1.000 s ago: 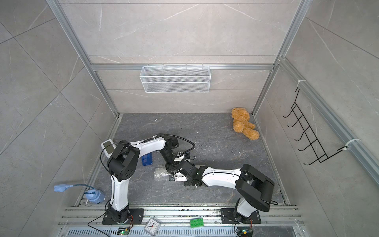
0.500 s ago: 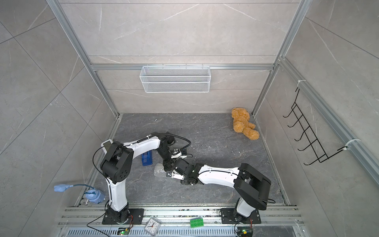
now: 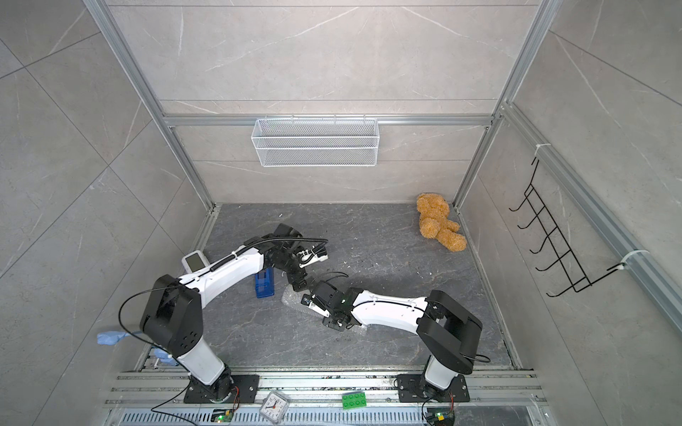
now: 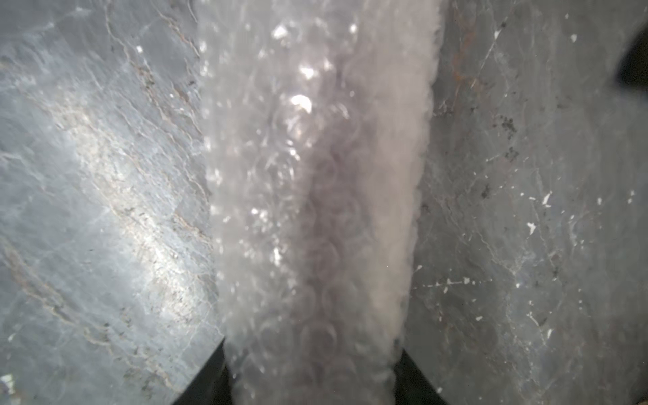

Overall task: Wrap wine bottles in bubble wrap
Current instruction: Wrap the wine bottle in bubble wrap.

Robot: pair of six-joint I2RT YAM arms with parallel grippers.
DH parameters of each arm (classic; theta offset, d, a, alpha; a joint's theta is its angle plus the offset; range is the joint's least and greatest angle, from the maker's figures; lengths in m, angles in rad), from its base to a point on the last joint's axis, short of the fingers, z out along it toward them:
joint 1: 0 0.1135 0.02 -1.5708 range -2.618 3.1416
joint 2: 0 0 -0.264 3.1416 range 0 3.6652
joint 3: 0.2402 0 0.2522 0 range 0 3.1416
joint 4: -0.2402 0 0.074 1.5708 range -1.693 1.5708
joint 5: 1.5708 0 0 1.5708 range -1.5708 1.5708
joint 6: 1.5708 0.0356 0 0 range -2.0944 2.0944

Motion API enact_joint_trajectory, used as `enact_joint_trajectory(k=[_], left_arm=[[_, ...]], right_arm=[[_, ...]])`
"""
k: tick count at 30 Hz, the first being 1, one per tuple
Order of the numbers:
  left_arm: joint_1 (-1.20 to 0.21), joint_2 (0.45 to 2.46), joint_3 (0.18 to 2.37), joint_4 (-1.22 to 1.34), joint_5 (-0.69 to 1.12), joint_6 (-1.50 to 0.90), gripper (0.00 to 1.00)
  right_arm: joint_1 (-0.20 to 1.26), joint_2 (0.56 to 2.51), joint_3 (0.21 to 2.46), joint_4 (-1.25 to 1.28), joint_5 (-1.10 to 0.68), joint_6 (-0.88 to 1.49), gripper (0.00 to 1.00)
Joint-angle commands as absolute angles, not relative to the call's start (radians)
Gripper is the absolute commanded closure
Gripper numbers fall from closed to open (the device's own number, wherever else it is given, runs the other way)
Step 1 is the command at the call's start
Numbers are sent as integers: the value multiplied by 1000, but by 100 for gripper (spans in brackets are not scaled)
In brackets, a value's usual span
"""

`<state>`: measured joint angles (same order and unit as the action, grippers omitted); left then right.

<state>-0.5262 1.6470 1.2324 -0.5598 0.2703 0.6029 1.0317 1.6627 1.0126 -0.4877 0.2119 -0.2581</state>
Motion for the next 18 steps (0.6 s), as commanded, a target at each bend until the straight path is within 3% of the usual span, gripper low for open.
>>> enact_joint_trajectory(k=[1, 4, 8, 13, 18], left_arm=[[-500, 1569, 1210, -444, 68, 376, 0], [-469, 1564, 1239, -537, -43, 146, 0], [-441, 1569, 1240, -673, 21, -50, 0], [-441, 1453, 1060, -527, 159, -210, 0], [-446, 1391, 929, -359, 317, -398, 8]], right_arm=[[1031, 1689, 1019, -611, 106, -140, 57], [1031, 1694, 1030, -618, 85, -63, 56], [1030, 1705, 1040, -607, 109, 65, 56], [1019, 1732, 1057, -565, 136, 228, 56], [999, 1821, 1102, -568, 132, 445, 56]])
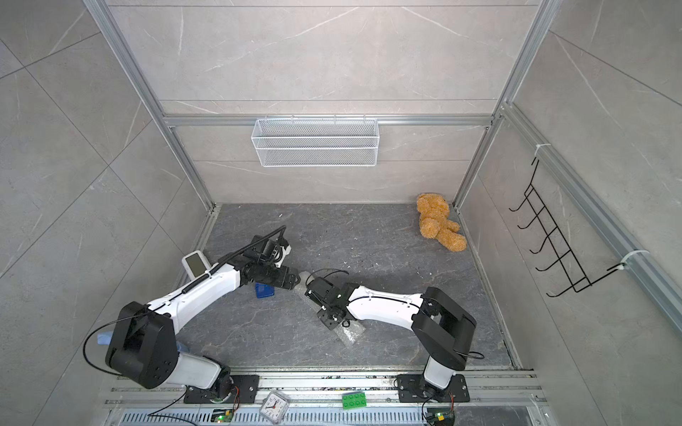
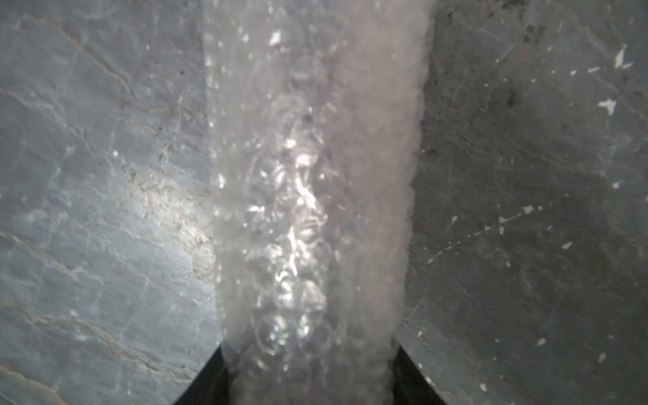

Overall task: Wrap wine bottles in bubble wrap
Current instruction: Wrap the wine bottle in bubble wrap.

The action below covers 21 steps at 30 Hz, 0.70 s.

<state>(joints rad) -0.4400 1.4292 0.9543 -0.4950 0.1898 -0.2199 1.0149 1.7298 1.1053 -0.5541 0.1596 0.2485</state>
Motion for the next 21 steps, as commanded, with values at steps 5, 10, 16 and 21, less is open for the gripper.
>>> enact_joint_trajectory(k=[5, 10, 16, 21], left_arm=[[-494, 1445, 865, -196, 369, -527, 9], [-544, 1574, 891, -89, 405, -568, 9], [-549, 1739, 973, 10, 455, -594, 9], [-548, 1862, 1068, 40, 476, -585, 11]], right_arm=[[984, 1875, 1115, -527, 139, 585, 52], [965, 1879, 1126, -503, 164, 629, 50], [911, 1868, 1115, -443, 152, 673, 45], [857, 1884, 1117, -388, 128, 688, 43]])
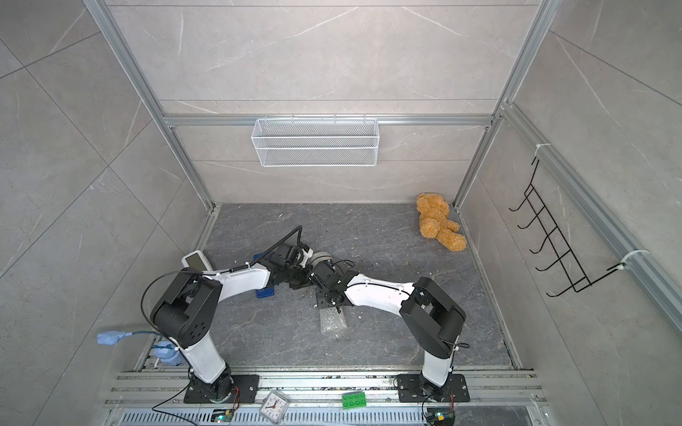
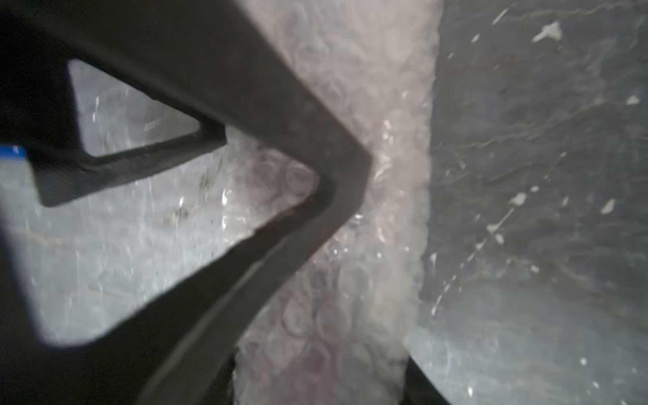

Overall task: Wrap wine bottles in bubble wrap
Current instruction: Wrap the wine bottle in bubble wrap.

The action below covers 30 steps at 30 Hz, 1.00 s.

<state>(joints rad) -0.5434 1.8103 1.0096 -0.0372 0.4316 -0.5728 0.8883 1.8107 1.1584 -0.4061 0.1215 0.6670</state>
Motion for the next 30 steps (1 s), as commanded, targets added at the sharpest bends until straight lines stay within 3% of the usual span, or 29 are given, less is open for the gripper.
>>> enact_joint_trajectory(k=[1, 14, 30], left_arm=[[-549, 1888, 1092, 45, 486, -582, 11], [-526, 2049, 1257, -7, 471, -531, 14], [-445, 1927, 1257, -196, 444, -377, 9]], right_arm=[[845, 1889, 1119, -378, 125, 689, 42], [768, 1885, 1257, -429, 84, 575, 24], [752, 1725, 1299, -457, 83, 546, 19]])
